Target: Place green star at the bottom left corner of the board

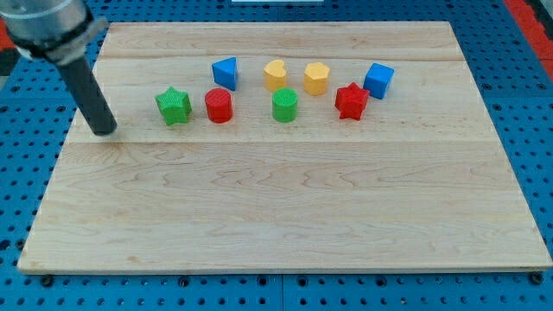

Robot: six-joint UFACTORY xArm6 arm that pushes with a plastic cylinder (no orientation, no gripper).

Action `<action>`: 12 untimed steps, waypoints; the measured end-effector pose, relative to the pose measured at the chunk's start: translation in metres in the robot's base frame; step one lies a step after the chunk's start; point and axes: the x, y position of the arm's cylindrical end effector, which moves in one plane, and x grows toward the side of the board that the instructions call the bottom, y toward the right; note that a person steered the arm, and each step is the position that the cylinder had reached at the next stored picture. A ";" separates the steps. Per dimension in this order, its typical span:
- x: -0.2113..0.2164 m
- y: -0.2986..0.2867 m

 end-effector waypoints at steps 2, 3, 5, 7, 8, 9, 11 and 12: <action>-0.055 0.102; -0.012 0.098; 0.009 0.101; 0.069 0.126; 0.115 0.082; 0.106 0.148; 0.153 0.069; 0.153 0.065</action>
